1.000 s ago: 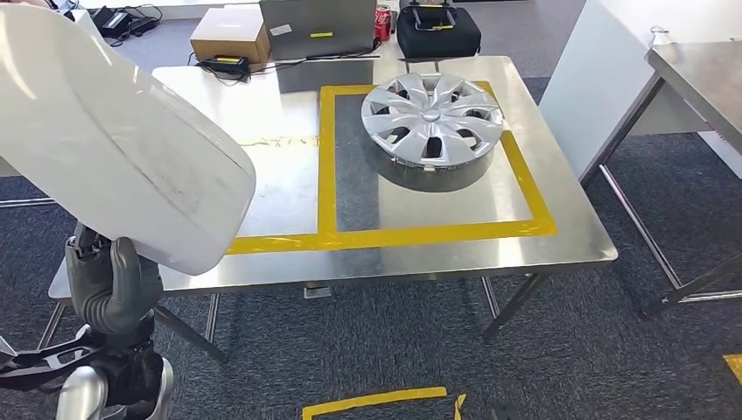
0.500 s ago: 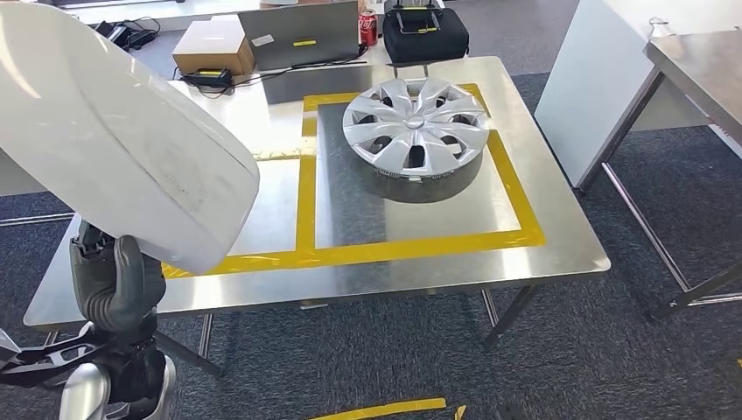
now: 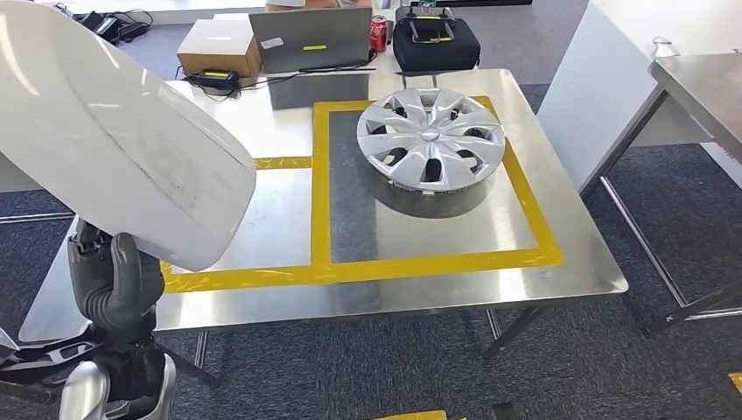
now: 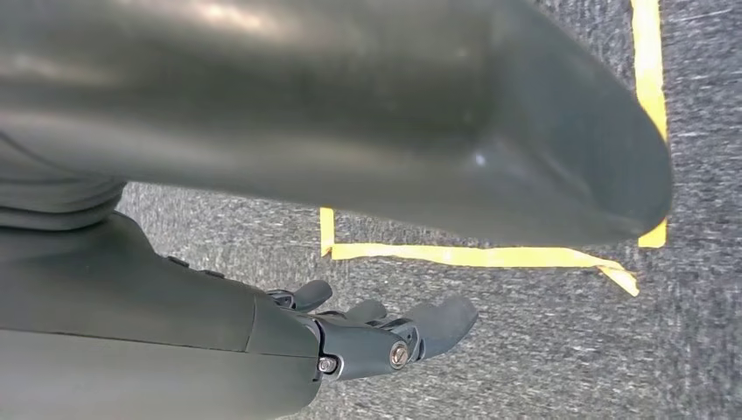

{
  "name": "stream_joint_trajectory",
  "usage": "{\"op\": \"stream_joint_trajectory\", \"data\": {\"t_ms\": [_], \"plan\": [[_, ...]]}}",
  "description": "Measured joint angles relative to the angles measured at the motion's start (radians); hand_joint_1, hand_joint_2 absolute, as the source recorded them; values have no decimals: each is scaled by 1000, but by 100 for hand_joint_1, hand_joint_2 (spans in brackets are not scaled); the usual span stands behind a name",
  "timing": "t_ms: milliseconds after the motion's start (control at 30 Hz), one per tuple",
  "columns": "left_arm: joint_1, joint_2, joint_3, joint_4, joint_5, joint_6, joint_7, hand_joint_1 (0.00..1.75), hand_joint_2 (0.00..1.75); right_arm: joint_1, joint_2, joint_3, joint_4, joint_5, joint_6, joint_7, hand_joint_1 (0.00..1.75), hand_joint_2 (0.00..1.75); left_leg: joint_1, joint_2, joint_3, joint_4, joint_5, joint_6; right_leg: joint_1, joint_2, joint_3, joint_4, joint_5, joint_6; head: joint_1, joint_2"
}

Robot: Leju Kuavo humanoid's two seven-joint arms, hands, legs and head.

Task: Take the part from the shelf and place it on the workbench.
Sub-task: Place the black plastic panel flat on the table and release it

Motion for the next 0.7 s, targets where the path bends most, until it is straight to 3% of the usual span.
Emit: {"op": "stream_joint_trajectory", "data": {"t_ms": [33,67,100,167,233,300,433,500,700], "plan": [[0,0,0,0,0,0,0,175,175,1,-1,0,0,0,1,2,0,0,0,0,3,0,-4,1,0,0,-39,53,-8,2,0,0],[1,-1,0,1,0,0,0,175,175,3,-2,0,0,0,2,4,0,0,0,-1,9,1,-10,1,-1,0,-62,72,4,4,0,0],[0,-1,0,1,0,0,1,175,175,4,-2,0,0,0,3,6,0,0,0,-2,16,1,-15,-1,-1,0,-64,51,36,4,1,0],[-2,-1,0,2,0,0,1,175,175,4,-4,0,0,0,5,7,0,0,0,-3,33,3,-30,-6,-1,-1,-22,-74,126,-1,1,0],[-10,-1,-1,7,-6,0,-1,175,175,3,-5,0,0,0,7,8,0,0,-4,-4,41,6,-42,-16,2,-1,21,-178,166,-12,0,0],[-16,-1,-2,14,-26,2,-11,175,175,2,-5,0,0,1,8,9,0,0,-8,-5,43,6,-47,-25,5,1,32,-202,160,-23,-1,0],[-28,4,-10,28,-51,13,-29,175,175,2,-5,0,0,3,8,9,0,0,-9,-1,49,-6,-44,-13,4,3,32,-207,160,-32,-2,0],[-33,6,-15,34,-60,17,-36,175,175,1,-5,0,0,4,8,9,0,0,-9,-1,54,-12,-45,-14,5,3,34,-207,157,-37,-2,0],[-78,32,-34,83,-279,144,-80,175,175,-2,-5,0,0,22,15,19,0,0,-8,-1,59,-21,-44,-32,6,1,37,-206,154,-42,-2,0]]}}
